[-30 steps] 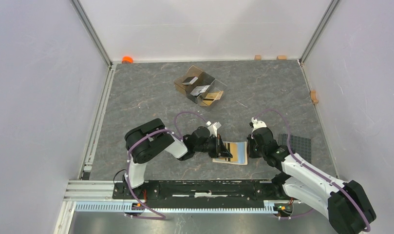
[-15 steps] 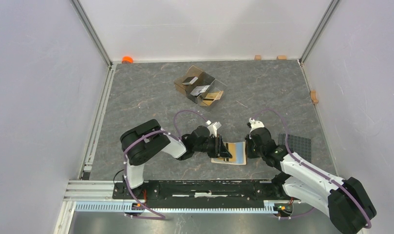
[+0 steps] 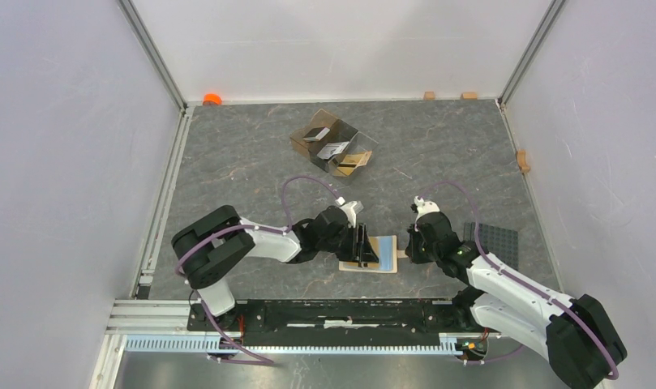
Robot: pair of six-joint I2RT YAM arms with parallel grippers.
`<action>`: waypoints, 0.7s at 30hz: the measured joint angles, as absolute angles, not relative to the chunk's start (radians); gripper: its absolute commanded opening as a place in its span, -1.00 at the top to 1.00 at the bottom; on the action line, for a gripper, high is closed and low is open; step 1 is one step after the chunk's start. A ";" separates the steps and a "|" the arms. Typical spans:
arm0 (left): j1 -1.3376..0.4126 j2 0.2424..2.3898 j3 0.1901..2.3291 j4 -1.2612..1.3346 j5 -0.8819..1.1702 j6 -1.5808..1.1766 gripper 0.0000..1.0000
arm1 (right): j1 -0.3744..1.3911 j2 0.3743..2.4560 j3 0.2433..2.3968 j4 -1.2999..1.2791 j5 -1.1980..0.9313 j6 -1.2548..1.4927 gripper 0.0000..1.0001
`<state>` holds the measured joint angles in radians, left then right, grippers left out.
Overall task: Put the credit cards into the card holder
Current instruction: Insert the credit card into the card holder.
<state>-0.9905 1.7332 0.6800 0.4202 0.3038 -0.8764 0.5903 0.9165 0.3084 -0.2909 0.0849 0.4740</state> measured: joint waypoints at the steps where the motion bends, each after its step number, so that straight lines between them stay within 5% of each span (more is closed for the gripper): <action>1: -0.991 1.724 0.680 0.403 0.295 -0.873 -0.17 | 0.591 0.916 0.309 -0.291 0.085 0.474 1.00; 21: -0.991 1.567 0.705 0.104 0.176 -0.792 -0.49 | 0.596 0.916 0.310 -0.295 0.075 0.475 1.00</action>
<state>-0.9909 1.5669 0.7048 0.1036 0.1764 -0.7918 0.5957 0.9165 0.3099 -0.2947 0.0753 0.4747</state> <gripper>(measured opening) 0.756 0.043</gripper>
